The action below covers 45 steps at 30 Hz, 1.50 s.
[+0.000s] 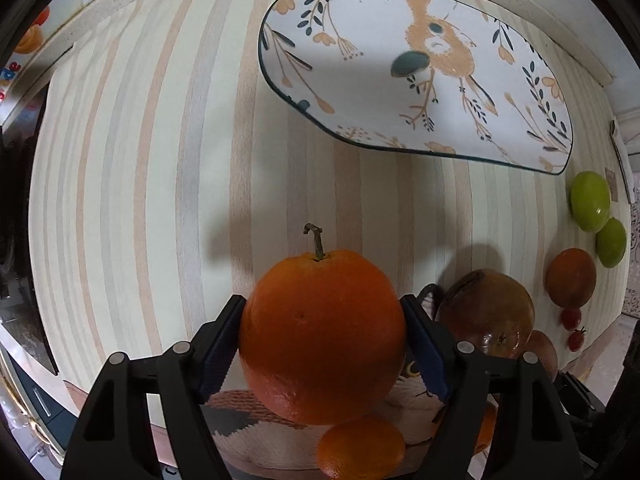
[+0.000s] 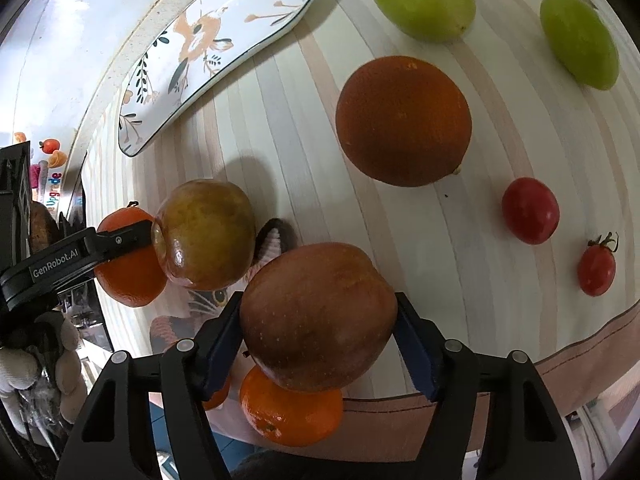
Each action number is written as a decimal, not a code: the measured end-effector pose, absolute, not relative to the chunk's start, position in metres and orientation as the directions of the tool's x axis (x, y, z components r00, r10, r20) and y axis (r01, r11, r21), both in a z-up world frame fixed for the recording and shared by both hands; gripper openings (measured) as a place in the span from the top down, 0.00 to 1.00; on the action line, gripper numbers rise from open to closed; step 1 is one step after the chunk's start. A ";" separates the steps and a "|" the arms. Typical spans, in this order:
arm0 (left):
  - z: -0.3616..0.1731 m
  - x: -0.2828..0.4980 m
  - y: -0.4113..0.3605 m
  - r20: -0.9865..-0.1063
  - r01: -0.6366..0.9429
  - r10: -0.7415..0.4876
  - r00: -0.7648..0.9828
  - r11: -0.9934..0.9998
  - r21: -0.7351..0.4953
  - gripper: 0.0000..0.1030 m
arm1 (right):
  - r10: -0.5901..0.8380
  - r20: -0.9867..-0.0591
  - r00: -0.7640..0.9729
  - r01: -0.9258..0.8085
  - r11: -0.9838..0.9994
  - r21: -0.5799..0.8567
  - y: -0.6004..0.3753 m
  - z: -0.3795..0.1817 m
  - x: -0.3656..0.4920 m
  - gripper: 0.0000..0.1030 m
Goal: Organize fruits
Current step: 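Carry the orange and apple onto the floral plate and open both tools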
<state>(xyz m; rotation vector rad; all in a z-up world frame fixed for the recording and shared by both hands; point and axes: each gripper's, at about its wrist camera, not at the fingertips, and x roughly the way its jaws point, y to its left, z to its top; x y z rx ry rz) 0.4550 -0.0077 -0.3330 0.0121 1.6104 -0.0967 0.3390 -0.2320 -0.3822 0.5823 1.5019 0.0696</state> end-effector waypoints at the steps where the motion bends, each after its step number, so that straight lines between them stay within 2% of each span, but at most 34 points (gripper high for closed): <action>1: -0.328 0.446 -0.010 -0.998 0.068 -0.047 -0.037 0.996 -0.050 0.27 | 0.389 -0.916 0.098 0.306 0.864 0.400 -0.232 -0.381 0.338 0.29; 10: -0.309 0.422 -0.020 -0.996 0.034 -0.087 -0.020 0.996 -0.088 0.28 | 0.392 -0.913 0.111 0.299 0.863 0.407 -0.227 -0.371 0.337 0.29; 17: -0.269 0.428 -0.014 -0.989 0.029 -0.147 0.021 0.989 -0.147 0.28 | 0.423 -0.887 0.184 0.279 0.843 0.460 -0.238 -0.330 0.348 0.29; 26: -0.204 0.501 -0.022 -0.954 0.043 -0.282 0.097 0.959 -0.280 0.28 | 0.447 -0.839 0.312 0.184 0.837 0.515 -0.243 -0.270 0.431 0.29; 32: -0.221 0.570 -0.043 -0.966 0.043 -0.226 0.126 0.974 -0.222 0.28 | 0.372 -0.879 0.298 0.123 0.898 0.422 -0.234 -0.291 0.518 0.30; 36: -0.253 0.604 -0.042 -0.974 0.023 -0.218 0.054 0.976 -0.217 0.28 | 0.339 -0.910 0.239 0.123 0.919 0.375 -0.231 -0.319 0.557 0.30; 45: -0.294 0.629 -0.053 -0.980 0.008 -0.196 -0.039 0.981 -0.196 0.28 | 0.316 -0.930 0.185 0.088 0.938 0.336 -0.223 -0.341 0.592 0.29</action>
